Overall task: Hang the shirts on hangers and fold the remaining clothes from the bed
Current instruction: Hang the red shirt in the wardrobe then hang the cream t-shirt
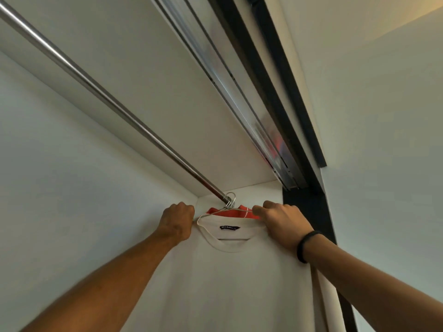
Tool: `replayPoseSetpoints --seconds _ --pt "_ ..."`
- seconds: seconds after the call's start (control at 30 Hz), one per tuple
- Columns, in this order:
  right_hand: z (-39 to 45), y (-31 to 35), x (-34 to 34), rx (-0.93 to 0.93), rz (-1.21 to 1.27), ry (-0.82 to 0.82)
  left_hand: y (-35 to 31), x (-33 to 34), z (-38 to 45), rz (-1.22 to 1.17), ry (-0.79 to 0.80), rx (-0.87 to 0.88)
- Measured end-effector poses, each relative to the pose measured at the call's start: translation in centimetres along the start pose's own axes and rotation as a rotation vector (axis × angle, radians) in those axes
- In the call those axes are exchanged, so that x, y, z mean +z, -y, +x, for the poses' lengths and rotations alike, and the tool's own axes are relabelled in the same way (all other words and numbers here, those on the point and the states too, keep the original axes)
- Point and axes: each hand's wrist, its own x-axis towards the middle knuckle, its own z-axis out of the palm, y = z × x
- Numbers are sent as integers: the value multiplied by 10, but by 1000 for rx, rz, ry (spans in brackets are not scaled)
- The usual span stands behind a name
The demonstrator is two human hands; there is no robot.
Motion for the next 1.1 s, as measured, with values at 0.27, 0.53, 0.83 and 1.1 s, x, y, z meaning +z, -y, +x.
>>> replayPoseSetpoints --seconds 0.27,0.53,0.83,1.1 --pt "70 -39 39 80 -91 8 -18 50 73 -51 -33 9" --pt "97 -51 68 115 2 42 -29 83 105 -85 -7 -15" --pt "99 -54 84 128 -16 38 -37 112 122 -96 -60 -18" --pt "114 -48 83 149 -10 22 -25 123 134 -68 -122 3"
